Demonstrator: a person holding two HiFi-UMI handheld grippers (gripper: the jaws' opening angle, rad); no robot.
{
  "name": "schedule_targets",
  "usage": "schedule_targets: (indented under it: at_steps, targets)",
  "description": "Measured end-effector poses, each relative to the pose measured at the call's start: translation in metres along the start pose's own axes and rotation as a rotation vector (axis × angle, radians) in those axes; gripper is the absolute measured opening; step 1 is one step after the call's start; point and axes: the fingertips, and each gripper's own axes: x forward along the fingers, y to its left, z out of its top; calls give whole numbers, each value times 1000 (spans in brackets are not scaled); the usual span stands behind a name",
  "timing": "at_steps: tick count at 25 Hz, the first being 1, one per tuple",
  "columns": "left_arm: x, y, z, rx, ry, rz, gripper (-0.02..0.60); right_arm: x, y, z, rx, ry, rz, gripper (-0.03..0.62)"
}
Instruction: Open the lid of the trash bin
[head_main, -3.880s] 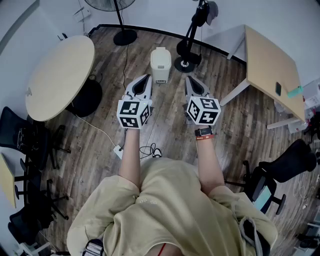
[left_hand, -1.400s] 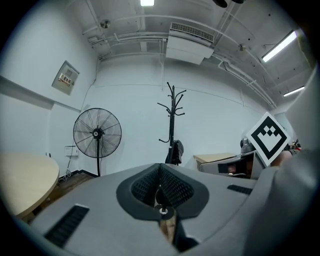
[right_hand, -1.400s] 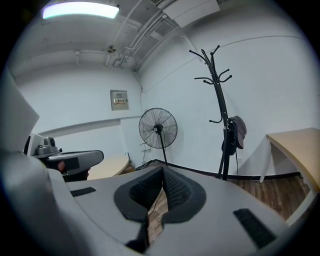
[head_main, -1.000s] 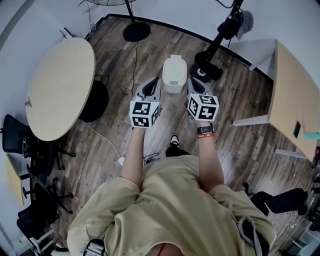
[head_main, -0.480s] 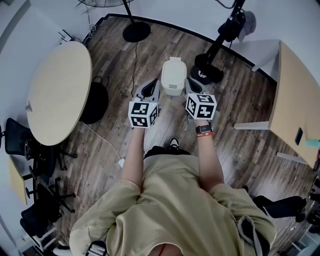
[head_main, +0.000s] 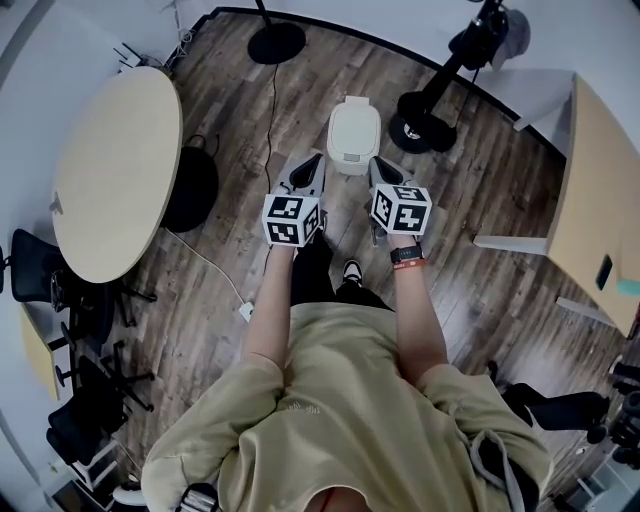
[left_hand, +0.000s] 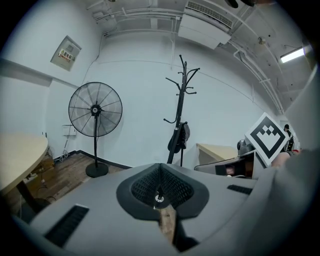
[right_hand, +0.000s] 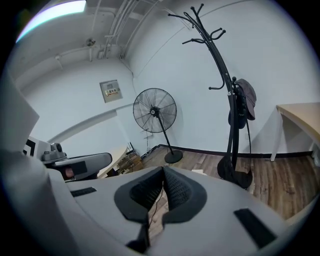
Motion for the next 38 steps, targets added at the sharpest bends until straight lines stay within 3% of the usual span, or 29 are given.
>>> schedule_targets:
  at_steps: [10, 19, 38]
  targets:
    - [40, 31, -40, -17, 59, -72, 25, 54, -10, -37, 97, 70, -7, 2]
    - [72, 68, -80, -49, 120, -89, 25, 106, -20, -74, 135, 147, 12, 3]
    - [141, 112, -155, -84, 219, -115, 25, 208, -63, -138, 125, 274, -14, 2]
